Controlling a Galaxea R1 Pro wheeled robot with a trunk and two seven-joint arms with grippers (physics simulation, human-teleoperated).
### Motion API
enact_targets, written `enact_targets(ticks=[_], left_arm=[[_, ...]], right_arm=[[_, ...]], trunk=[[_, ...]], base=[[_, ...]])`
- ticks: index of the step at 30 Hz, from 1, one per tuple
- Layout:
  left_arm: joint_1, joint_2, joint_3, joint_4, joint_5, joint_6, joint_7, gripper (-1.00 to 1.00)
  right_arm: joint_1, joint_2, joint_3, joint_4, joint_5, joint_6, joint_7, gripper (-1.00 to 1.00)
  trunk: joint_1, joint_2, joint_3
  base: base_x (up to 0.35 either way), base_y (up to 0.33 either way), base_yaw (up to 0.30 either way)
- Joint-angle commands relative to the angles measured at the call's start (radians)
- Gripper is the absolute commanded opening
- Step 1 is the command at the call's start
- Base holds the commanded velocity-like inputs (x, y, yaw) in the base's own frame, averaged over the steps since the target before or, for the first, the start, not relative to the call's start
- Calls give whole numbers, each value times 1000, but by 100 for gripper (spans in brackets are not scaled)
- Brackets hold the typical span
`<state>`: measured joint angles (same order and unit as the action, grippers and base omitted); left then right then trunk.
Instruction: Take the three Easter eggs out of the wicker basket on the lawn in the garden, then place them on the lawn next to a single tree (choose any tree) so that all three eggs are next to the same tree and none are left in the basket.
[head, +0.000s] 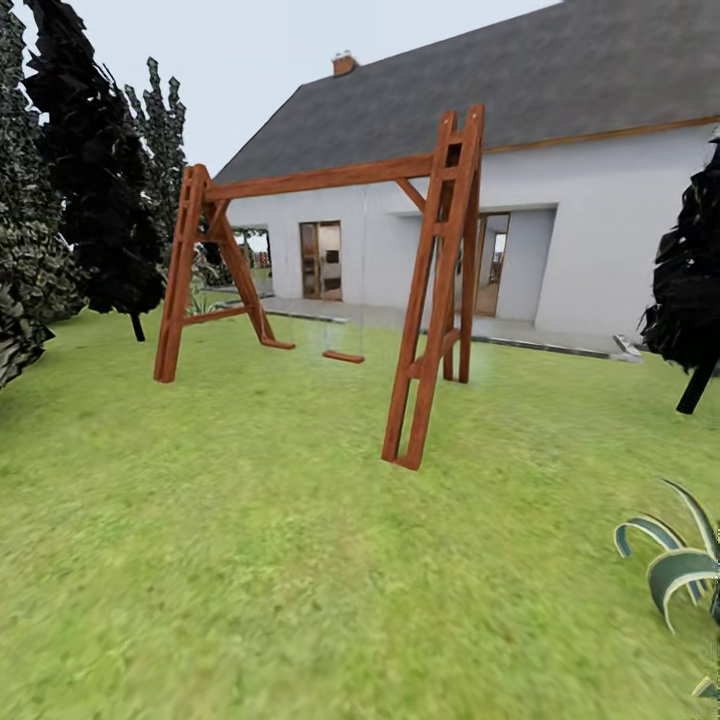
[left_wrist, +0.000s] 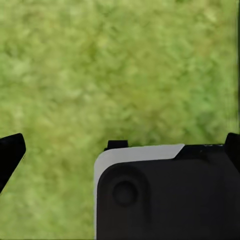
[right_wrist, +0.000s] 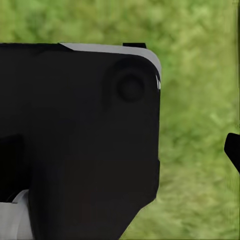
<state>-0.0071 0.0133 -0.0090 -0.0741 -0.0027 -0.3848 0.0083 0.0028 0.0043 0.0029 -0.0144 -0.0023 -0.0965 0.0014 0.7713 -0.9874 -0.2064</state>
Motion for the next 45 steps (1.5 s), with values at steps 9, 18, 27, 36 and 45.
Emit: enact_targets(ticks=[9,18,27,36,45], left_arm=[[-1,0,-1,1,0,-3,1,100],[-1,0,-1,1,0,-3,1,100],[-1,0,-1,1,0,-3,1,100],[0,-1,-1,2,0,-4,1,100],[-1,0,-1,1,0,-5,1,100]], right_arm=[[0,0,0,-1,-1,-2,0,100],[0,-1,0,-1,-1,-1,0,100],[0,-2,2,-1,2,0,0,100],[0,-2,3,-2,5,-1,0,100],[0,-1,5,0,9,0,0,100]], trunk=[[1,-1,6],[1,-1,9],[1,-1,8],[1,-1,2],[1,-1,-1]], base=[[338,0,-243],[337,0,-266],[338,0,-272],[338,0,-217],[338,0,-62]])
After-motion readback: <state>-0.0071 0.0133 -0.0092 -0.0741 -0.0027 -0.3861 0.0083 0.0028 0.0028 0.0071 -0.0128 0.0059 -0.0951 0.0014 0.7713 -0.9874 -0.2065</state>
